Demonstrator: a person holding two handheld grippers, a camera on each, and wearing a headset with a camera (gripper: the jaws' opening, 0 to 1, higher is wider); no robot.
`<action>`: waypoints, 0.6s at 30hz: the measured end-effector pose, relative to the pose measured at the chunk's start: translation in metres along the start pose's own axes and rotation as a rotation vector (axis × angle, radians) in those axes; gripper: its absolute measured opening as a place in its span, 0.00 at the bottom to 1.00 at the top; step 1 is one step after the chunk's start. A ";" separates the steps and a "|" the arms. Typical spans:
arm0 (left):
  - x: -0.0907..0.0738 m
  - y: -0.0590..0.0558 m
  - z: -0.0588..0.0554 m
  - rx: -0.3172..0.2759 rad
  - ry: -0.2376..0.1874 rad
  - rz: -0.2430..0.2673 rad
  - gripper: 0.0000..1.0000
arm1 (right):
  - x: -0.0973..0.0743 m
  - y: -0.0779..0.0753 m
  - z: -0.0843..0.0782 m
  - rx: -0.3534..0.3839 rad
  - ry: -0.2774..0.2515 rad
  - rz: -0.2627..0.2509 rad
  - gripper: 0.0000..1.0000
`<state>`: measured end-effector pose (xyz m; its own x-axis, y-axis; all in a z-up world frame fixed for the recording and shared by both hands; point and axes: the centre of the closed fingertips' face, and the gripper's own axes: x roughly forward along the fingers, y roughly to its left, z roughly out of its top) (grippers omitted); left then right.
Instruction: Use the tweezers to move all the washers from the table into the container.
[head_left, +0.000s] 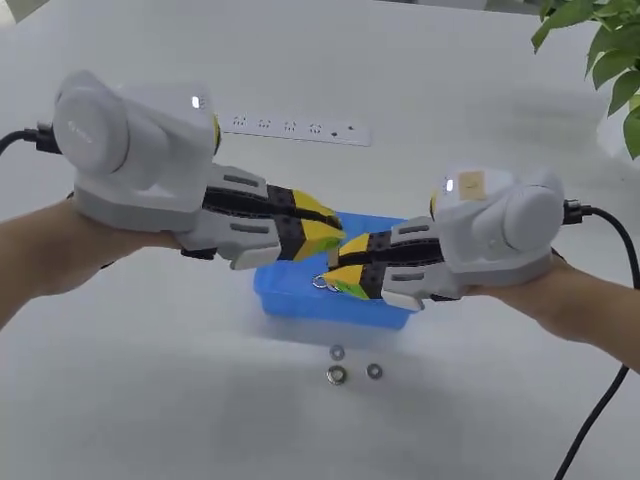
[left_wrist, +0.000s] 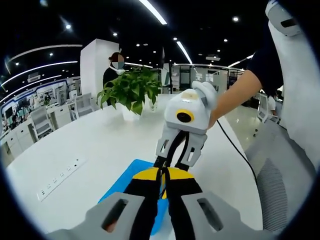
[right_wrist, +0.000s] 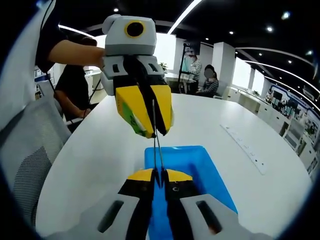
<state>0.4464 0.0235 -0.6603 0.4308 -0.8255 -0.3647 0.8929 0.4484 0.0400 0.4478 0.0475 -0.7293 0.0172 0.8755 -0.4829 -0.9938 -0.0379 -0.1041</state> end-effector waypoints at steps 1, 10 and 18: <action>0.001 -0.001 0.000 0.024 0.008 -0.004 0.08 | 0.000 0.000 0.000 -0.002 0.000 0.002 0.09; 0.008 -0.006 0.000 0.154 0.063 -0.019 0.05 | -0.001 -0.001 -0.005 -0.032 0.020 -0.012 0.10; 0.012 -0.006 0.006 0.164 0.053 -0.009 0.05 | -0.003 -0.004 -0.001 -0.011 0.017 -0.030 0.12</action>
<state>0.4467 0.0085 -0.6598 0.4190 -0.8082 -0.4138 0.9080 0.3753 0.1864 0.4515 0.0446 -0.7289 0.0487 0.8682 -0.4939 -0.9916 -0.0174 -0.1284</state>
